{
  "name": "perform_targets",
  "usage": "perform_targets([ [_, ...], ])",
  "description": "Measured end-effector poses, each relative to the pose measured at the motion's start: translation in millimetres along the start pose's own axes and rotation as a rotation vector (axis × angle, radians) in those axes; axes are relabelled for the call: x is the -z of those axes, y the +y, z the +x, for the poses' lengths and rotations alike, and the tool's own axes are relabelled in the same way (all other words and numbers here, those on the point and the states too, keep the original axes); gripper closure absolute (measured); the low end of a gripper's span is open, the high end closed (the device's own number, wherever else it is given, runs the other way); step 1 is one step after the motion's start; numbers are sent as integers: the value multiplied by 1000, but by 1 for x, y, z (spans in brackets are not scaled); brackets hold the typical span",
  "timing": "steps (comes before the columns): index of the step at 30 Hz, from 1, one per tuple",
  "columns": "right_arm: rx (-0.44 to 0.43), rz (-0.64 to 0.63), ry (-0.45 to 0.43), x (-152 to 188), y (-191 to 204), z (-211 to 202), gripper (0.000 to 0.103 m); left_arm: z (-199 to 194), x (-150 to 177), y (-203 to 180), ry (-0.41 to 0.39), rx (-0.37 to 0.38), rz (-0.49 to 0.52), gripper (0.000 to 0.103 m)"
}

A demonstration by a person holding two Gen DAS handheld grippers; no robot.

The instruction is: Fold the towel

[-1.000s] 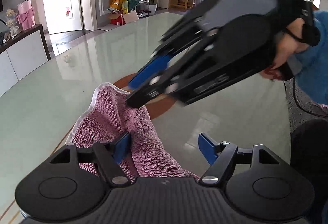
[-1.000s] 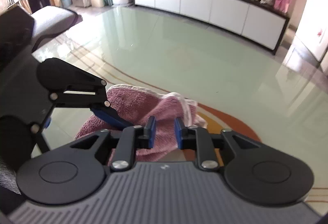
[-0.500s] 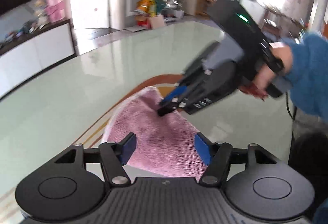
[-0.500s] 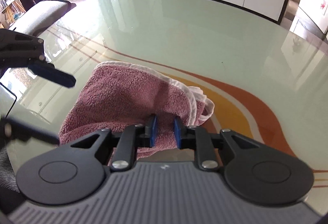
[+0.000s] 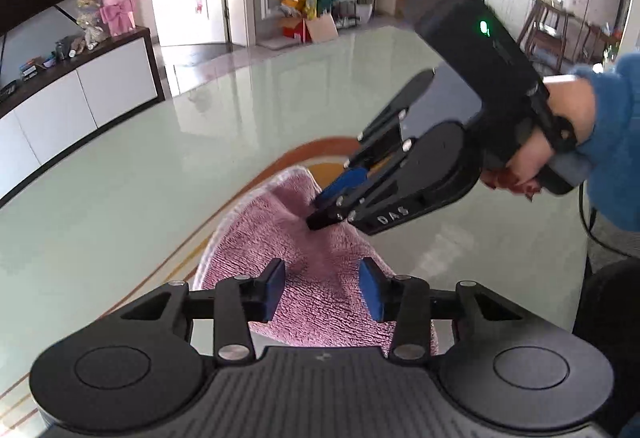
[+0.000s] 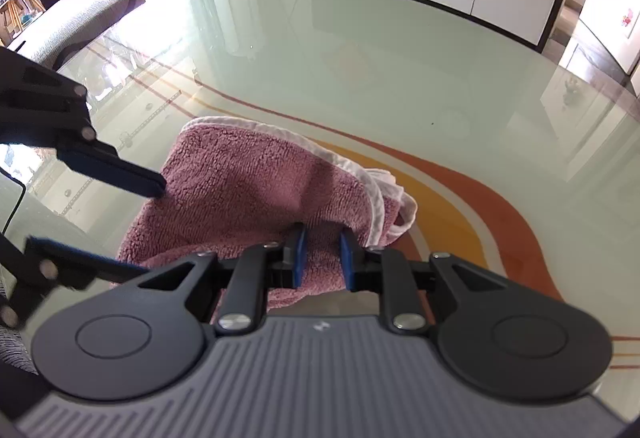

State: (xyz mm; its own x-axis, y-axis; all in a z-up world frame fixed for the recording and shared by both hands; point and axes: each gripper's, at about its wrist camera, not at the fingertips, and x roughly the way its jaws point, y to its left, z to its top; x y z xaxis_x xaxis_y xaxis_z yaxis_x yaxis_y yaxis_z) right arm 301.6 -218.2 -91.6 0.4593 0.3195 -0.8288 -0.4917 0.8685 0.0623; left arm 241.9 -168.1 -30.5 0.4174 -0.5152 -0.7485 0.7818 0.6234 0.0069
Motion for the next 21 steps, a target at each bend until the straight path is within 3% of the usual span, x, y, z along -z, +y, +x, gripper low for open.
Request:
perform_targets([
  [7, 2, 7, 19, 0, -1, 0, 85, 17, -2, -28, 82, -69, 147, 58],
  [14, 36, 12, -35, 9, 5, -2, 85, 19, -2, -11, 102, -67, 35, 53],
  [18, 52, -1, -53, 12, 8, -4, 85, 22, -3, -11, 102, -77, 26, 53],
  [21, 65, -41, -75, 12, 10, -10, 78, 23, -3, -7, 104, -71, 16, 53],
])
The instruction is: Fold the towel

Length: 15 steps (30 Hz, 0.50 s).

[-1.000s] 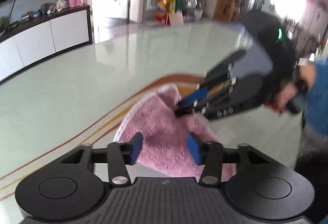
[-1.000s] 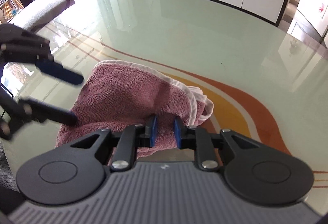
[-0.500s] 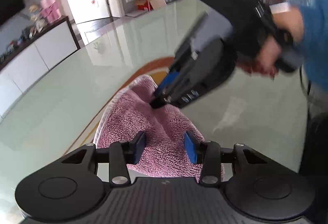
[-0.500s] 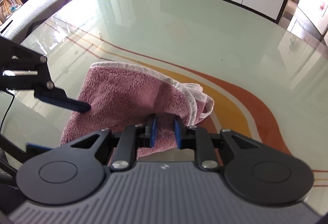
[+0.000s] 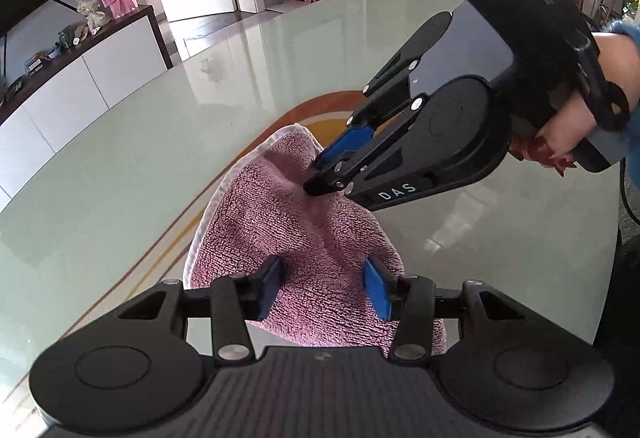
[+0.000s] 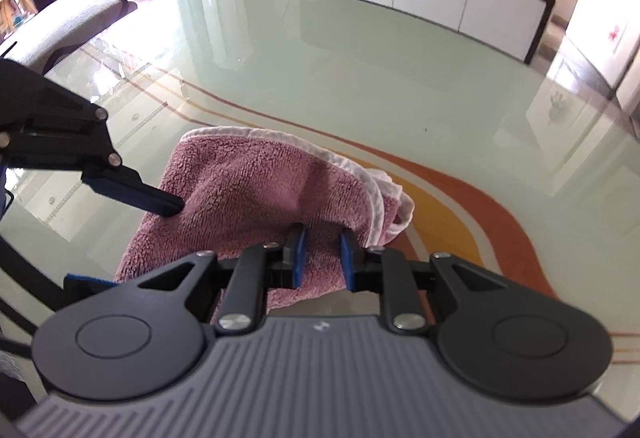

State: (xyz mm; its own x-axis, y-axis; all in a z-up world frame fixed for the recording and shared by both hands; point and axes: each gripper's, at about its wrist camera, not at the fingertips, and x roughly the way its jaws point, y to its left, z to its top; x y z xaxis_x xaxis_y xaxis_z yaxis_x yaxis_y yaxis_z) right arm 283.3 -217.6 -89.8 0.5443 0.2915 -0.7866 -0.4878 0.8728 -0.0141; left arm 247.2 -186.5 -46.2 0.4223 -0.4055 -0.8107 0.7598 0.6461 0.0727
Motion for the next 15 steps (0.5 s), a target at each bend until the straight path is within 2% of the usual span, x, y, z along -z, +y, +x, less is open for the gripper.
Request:
perform_targets([
  [2, 4, 3, -37, 0, -1, -12, 61, 2, -1, 5, 7, 12, -13, 53],
  [3, -17, 18, -72, 1, -2, -21, 49, 2, -2, 5, 10, 16, -18, 53],
  [4, -54, 30, -112, 2, -2, -31, 45, 3, -3, 7, 13, 21, -23, 53],
  [6, -109, 7, -166, 5, 4, -50, 45, 3, -4, 6, 14, 19, -13, 53],
  [8, -104, -62, -139, 7, 16, -52, 46, 4, -4, 5, 17, 17, -5, 52],
  [9, -104, -97, -107, 10, 22, -49, 57, 4, -4, 5, 18, 17, -2, 52],
  [10, -109, -119, -74, 13, 26, -43, 75, 4, -4, 5, 16, 15, 6, 52],
  [15, -128, -63, -27, 22, 24, -25, 78, 7, -1, 8, 9, 8, -1, 52],
])
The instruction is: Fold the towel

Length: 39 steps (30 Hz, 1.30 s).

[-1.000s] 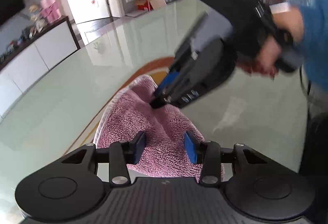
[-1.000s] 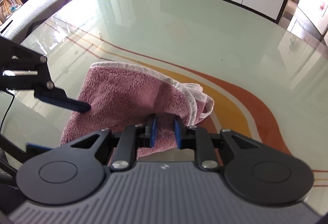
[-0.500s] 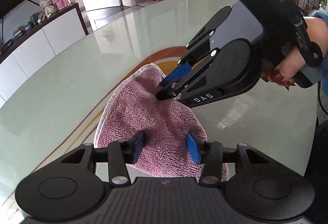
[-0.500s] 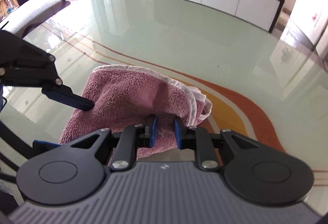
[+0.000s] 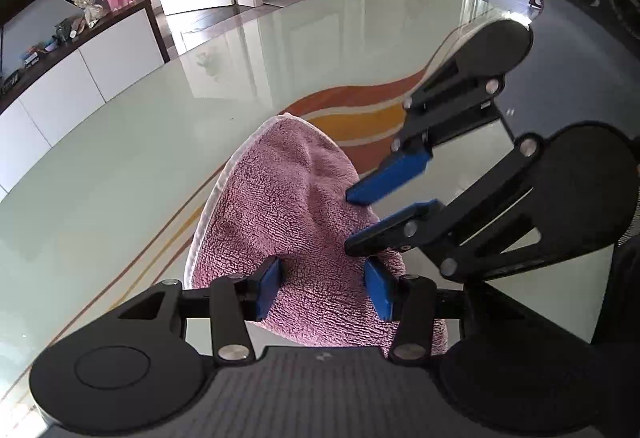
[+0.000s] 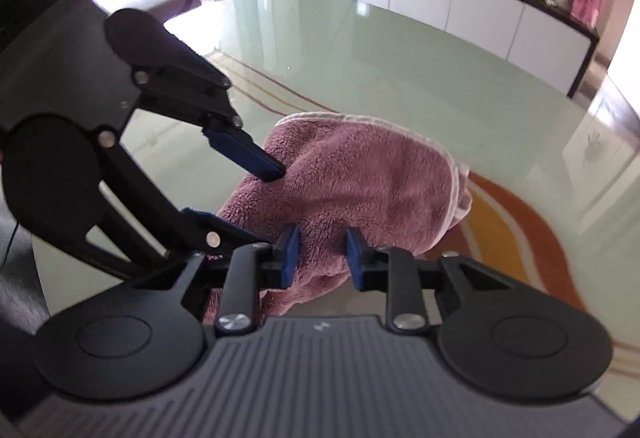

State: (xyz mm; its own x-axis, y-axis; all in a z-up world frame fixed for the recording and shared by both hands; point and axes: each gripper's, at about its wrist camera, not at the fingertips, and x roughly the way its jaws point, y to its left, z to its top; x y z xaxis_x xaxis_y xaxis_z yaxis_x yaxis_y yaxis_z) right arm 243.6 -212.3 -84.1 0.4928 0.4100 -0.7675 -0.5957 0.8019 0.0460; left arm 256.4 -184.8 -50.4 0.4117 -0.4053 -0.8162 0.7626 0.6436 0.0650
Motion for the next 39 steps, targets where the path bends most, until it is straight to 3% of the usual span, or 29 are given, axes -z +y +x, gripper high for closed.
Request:
perform_targets([
  [9, -73, 112, 57, -1, -24, 9, 77, 1, 3, 0, -23, -7, 34, 52],
  [13, -103, 176, 48, 3, -32, 8, 75, -3, 4, -7, -41, -54, 62, 49],
  [17, -66, 167, 30, 5, -25, 3, 71, -17, 9, -13, -62, -99, 54, 45],
  [18, -54, 158, 25, 5, -23, 2, 70, -20, 9, -14, -64, -102, 50, 39],
  [21, 2, 147, 3, 4, -17, -4, 47, -33, 20, -17, -65, -120, 36, 34],
  [31, 56, 130, -57, 1, 10, -24, 43, -32, 32, -4, -72, -108, -125, 34],
  [39, 117, 125, -73, 18, 25, -45, 34, -39, 33, -10, -89, -123, -146, 34],
])
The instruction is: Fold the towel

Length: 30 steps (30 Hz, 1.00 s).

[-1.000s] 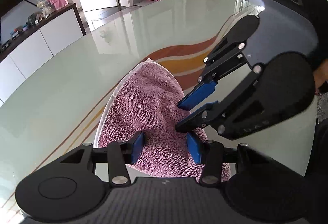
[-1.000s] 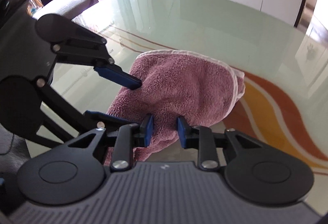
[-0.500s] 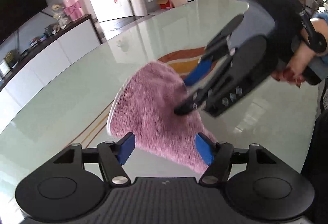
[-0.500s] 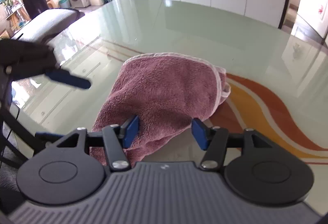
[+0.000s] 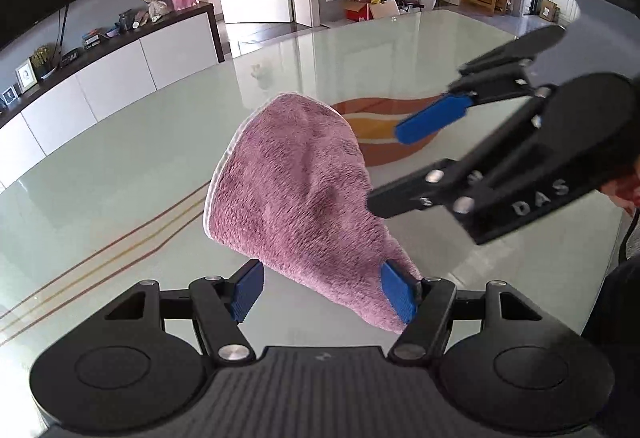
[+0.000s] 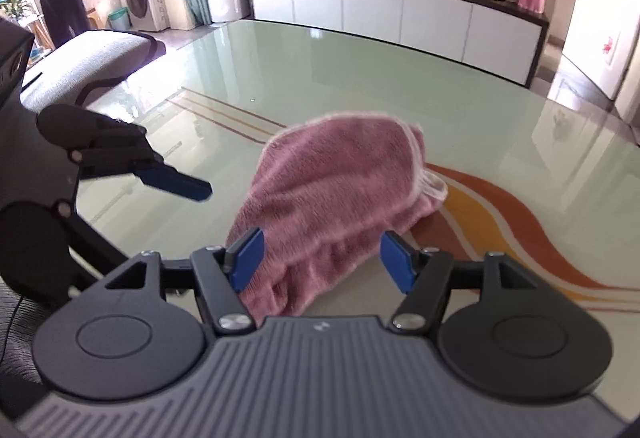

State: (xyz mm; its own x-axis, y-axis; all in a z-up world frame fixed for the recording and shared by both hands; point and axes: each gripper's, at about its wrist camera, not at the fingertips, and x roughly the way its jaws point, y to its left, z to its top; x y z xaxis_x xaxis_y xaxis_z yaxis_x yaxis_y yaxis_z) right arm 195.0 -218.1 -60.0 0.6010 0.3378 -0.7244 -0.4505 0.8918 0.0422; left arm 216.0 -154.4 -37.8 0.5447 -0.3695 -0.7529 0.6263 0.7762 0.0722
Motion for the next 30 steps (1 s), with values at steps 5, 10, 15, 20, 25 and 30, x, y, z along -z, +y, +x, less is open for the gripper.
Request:
perform_targets([
  [5, 16, 31, 8, 23, 4, -16, 29, -10, 9, -7, -7, -5, -17, 34],
  [10, 31, 56, 18, 43, 12, -27, 19, -16, 22, -10, 7, -30, -35, 34],
  [15, 39, 79, 28, 57, 24, -35, 15, -31, 39, -8, 2, -49, -95, 27],
  [20, 66, 104, 14, 70, 38, -46, 5, -50, 64, -17, -13, -96, -164, 18],
  [25, 108, 102, 6, 81, 55, -54, 0, -63, 81, -28, -23, -132, -246, 13],
  [30, 141, 128, 5, 94, 65, -60, 0, -70, 95, -35, -34, -151, -312, 9],
])
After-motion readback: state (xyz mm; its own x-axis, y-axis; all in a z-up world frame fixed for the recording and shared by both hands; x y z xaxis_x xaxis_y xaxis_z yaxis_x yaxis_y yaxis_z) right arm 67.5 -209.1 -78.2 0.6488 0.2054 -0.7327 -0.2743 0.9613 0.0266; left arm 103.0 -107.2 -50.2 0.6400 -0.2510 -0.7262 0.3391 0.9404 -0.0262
